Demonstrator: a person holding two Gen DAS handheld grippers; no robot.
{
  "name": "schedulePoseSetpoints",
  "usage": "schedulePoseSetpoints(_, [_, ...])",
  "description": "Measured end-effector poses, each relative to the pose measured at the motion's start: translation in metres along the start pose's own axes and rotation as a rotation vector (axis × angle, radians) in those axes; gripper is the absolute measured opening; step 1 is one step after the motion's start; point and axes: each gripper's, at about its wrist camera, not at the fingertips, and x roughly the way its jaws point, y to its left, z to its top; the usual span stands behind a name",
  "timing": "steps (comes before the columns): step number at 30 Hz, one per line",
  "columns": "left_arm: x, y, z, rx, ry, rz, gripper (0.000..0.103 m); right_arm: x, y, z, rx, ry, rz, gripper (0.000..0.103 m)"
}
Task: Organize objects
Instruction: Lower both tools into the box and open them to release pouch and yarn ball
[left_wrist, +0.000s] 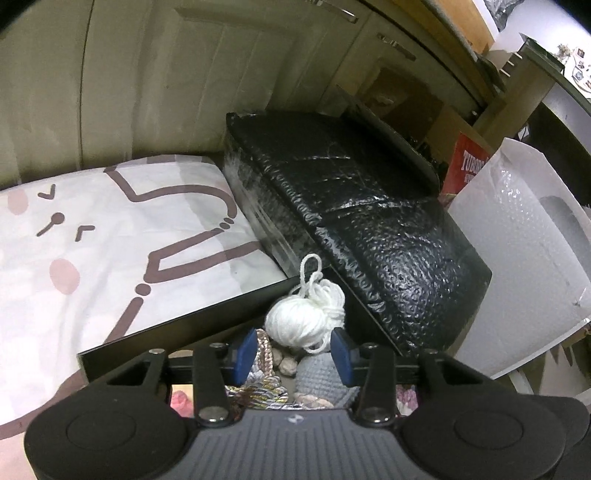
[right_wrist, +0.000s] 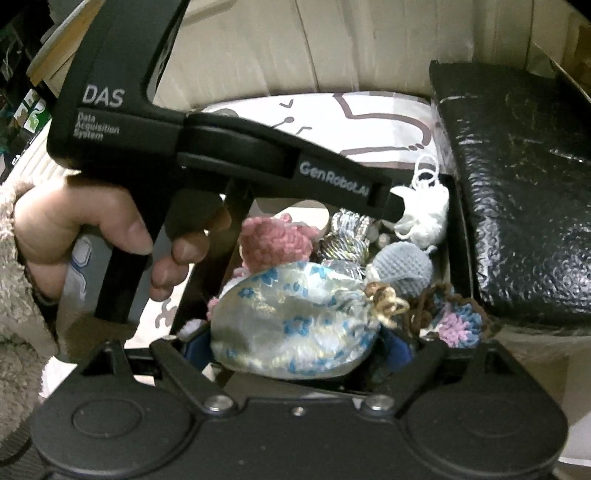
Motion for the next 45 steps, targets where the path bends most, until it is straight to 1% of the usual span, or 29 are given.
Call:
schedulePoseSetpoints(2, [-0.006, 0.001, 0.000, 0.002, -0.004, 0.007, 0.044, -0.002, 0.003, 0.000, -0.011, -0.008, -0.019, 0.096])
schedulePoseSetpoints(6, [-0.022, 0.004, 0.001, 0.007, -0.018, 0.023, 0.044, -0.008, 0.005, 0.002, -0.036, -0.018, -0.049, 0.095])
schedulePoseSetpoints(8, [-0.030, 0.006, 0.001, 0.008, -0.022, 0.033, 0.044, -0.012, 0.004, 0.002, -0.049, -0.007, -0.071, 0.087])
schedulePoseSetpoints(9, [-0.034, 0.007, 0.001, 0.006, -0.024, 0.040, 0.044, -0.013, 0.002, 0.003, -0.045, 0.002, -0.076, 0.079])
schedulePoseSetpoints(11, [-0.040, 0.009, 0.001, 0.004, -0.023, 0.050, 0.044, -0.016, 0.000, 0.003, -0.033, 0.016, -0.065, 0.071])
schedulePoseSetpoints(13, [-0.046, 0.010, 0.000, 0.005, -0.021, 0.062, 0.044, -0.019, 0.003, 0.002, -0.041, 0.027, -0.061, 0.065])
schedulePoseSetpoints(16, [-0.053, 0.012, -0.001, 0.009, -0.019, 0.077, 0.044, -0.011, 0.005, 0.005, -0.046, 0.031, -0.068, 0.064])
schedulePoseSetpoints(18, [-0.057, 0.012, -0.002, 0.014, -0.017, 0.083, 0.044, -0.011, 0.001, 0.004, -0.018, 0.027, -0.075, 0.060])
schedulePoseSetpoints(19, [-0.059, 0.012, -0.002, 0.017, -0.017, 0.087, 0.044, -0.007, -0.001, 0.005, -0.001, 0.035, -0.086, 0.057])
schedulePoseSetpoints(26, [-0.069, 0.014, -0.003, 0.019, -0.024, 0.100, 0.044, 0.007, -0.009, 0.007, 0.054, 0.026, -0.114, 0.053])
schedulePoseSetpoints(32, [-0.071, 0.013, -0.005, 0.025, -0.020, 0.106, 0.043, 0.021, -0.006, 0.007, 0.002, 0.040, -0.151, 0.052])
schedulePoseSetpoints(34, [-0.073, 0.013, -0.004, 0.028, -0.021, 0.108, 0.044, 0.020, -0.008, 0.008, 0.013, 0.040, -0.150, 0.050])
schedulePoseSetpoints(36, [-0.075, 0.014, -0.004, 0.028, -0.025, 0.109, 0.044, 0.014, -0.007, 0.011, 0.013, 0.017, -0.157, 0.046])
schedulePoseSetpoints(37, [-0.076, 0.014, -0.003, 0.026, -0.027, 0.110, 0.044, 0.010, -0.007, 0.012, 0.011, -0.009, -0.168, 0.035])
schedulePoseSetpoints(38, [-0.077, 0.014, -0.003, 0.026, -0.028, 0.111, 0.044, 0.006, -0.008, 0.013, 0.018, -0.032, -0.184, 0.031])
schedulePoseSetpoints(40, [-0.079, 0.014, -0.003, 0.028, -0.025, 0.113, 0.044, 0.002, -0.011, 0.015, 0.040, -0.052, -0.185, 0.032])
schedulePoseSetpoints(41, [-0.080, 0.014, -0.004, 0.030, -0.023, 0.115, 0.044, 0.001, -0.011, 0.014, 0.042, -0.047, -0.176, 0.035])
schedulePoseSetpoints(43, [-0.083, 0.013, -0.004, 0.033, -0.021, 0.121, 0.044, 0.000, -0.009, 0.011, 0.024, -0.035, -0.183, 0.037])
schedulePoseSetpoints(45, [-0.086, 0.012, -0.004, 0.033, -0.019, 0.128, 0.044, -0.002, -0.007, 0.011, 0.021, -0.032, -0.184, 0.041])
